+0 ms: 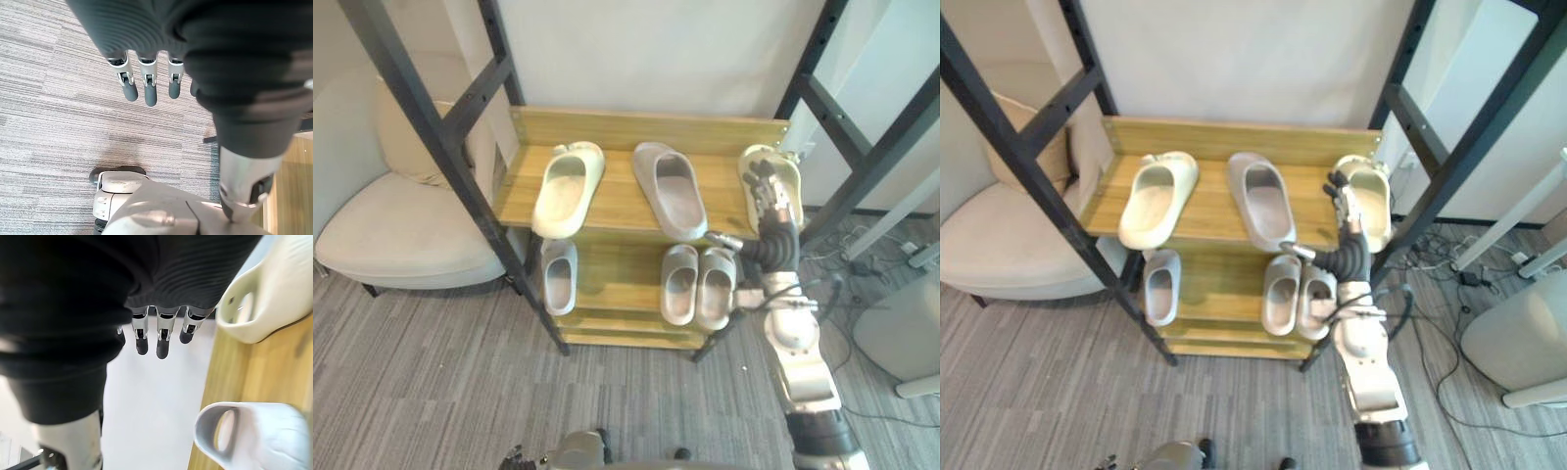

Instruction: Organize the slippers on the shoe rack

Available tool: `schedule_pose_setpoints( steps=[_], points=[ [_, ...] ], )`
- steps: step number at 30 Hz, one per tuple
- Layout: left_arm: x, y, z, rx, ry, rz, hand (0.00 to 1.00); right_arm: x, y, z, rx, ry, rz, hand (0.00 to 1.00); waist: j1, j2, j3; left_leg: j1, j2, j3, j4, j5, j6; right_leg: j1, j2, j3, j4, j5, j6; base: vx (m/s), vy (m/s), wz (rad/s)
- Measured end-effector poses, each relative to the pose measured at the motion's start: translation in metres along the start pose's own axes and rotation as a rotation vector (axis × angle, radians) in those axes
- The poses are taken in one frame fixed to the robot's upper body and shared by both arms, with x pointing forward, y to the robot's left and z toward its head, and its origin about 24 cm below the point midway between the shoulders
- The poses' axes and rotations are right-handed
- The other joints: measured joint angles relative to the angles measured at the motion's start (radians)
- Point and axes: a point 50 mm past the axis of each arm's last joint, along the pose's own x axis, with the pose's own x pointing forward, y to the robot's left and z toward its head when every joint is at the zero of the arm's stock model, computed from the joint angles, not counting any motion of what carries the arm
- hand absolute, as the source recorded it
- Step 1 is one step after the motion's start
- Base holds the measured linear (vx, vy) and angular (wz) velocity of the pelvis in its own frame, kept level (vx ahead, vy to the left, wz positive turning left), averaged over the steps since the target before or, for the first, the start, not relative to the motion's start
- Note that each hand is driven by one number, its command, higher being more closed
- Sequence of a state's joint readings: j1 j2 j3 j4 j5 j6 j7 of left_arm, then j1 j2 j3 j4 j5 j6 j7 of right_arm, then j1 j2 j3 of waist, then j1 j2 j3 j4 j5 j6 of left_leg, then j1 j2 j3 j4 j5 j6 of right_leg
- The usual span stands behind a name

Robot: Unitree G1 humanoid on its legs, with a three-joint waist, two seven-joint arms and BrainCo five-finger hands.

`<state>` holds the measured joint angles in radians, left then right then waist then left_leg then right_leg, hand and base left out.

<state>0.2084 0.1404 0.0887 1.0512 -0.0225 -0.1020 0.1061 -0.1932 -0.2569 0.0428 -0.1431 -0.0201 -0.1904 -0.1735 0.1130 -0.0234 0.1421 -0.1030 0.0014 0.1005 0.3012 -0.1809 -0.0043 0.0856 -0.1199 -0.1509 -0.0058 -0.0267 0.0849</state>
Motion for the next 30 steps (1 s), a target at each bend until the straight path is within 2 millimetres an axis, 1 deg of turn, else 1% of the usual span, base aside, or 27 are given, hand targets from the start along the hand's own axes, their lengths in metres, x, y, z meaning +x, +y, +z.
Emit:
schedule_pose_setpoints(
  steps=[4,9,12,16,18,19,25,26,30],
  points=[
    [0.000,0.000,-0.001,0.000,0.002,0.001,0.00,0.023,-0.001,0.001,-0.056,-0.023,0.035,0.00,0.015,-0.004,0.023,-0.002,-0.002,-0.001,-0.001,0.002,0.003,-0.003,-0.002,-0.001,-0.001,0.000,0.000,0.00,0.000,0.00],
    [0.000,0.000,0.000,-0.002,-0.001,0.002,0.00,0.038,0.002,-0.002,-0.114,-0.015,0.082,0.00,0.033,-0.012,0.031,-0.005,-0.004,-0.004,-0.003,0.002,0.004,-0.005,-0.002,-0.004,-0.004,0.000,0.000,0.00,0.000,0.00],
    [0.000,0.000,0.000,-0.003,-0.003,0.001,0.00,0.048,0.000,-0.005,-0.143,-0.006,0.092,0.00,0.040,-0.014,0.032,-0.010,-0.008,-0.013,-0.002,0.003,0.005,-0.005,-0.003,-0.010,-0.008,0.000,0.000,0.01,-0.012,0.07],
    [0.000,0.000,0.000,-0.004,-0.003,0.000,0.00,0.057,-0.004,-0.004,-0.189,-0.007,0.112,0.00,0.045,-0.016,0.033,-0.019,-0.011,-0.025,-0.002,0.005,0.007,-0.004,-0.003,-0.021,-0.015,0.001,0.000,0.00,-0.010,0.09],
    [0.000,0.000,0.000,-0.010,-0.001,0.000,0.00,0.068,-0.006,-0.006,-0.206,0.006,0.114,0.00,0.047,-0.017,0.034,-0.019,-0.011,-0.027,-0.002,0.005,0.007,-0.004,-0.003,-0.026,-0.016,0.002,-0.001,0.00,0.000,0.00],
    [0.000,0.000,0.000,-0.010,-0.001,0.000,0.00,0.069,-0.006,-0.006,-0.208,0.007,0.115,0.00,0.048,-0.017,0.034,-0.019,-0.011,-0.027,-0.002,0.005,0.007,-0.004,-0.003,-0.026,-0.017,0.002,-0.001,0.00,0.000,0.00],
    [-0.001,-0.001,-0.002,-0.021,0.006,-0.004,0.00,0.085,-0.007,0.002,-0.233,-0.015,0.138,0.00,0.051,-0.021,0.036,-0.019,-0.012,-0.028,-0.004,0.005,0.007,-0.005,-0.003,-0.027,-0.020,0.003,-0.001,0.00,0.000,0.00],
    [-0.001,-0.001,-0.002,-0.021,0.006,-0.004,0.00,0.086,-0.007,0.002,-0.233,-0.015,0.138,0.00,0.051,-0.021,0.036,-0.019,-0.012,-0.028,-0.004,0.005,0.007,-0.005,-0.003,-0.027,-0.020,0.003,-0.001,0.00,0.000,0.00],
    [-0.001,-0.001,-0.002,-0.024,0.003,-0.005,0.00,0.099,-0.015,0.008,-0.284,-0.025,0.148,0.00,0.053,-0.024,0.054,-0.020,-0.013,-0.030,-0.005,0.006,0.008,-0.004,-0.003,-0.028,-0.020,0.003,-0.001,0.00,0.000,0.00]
  ],
)
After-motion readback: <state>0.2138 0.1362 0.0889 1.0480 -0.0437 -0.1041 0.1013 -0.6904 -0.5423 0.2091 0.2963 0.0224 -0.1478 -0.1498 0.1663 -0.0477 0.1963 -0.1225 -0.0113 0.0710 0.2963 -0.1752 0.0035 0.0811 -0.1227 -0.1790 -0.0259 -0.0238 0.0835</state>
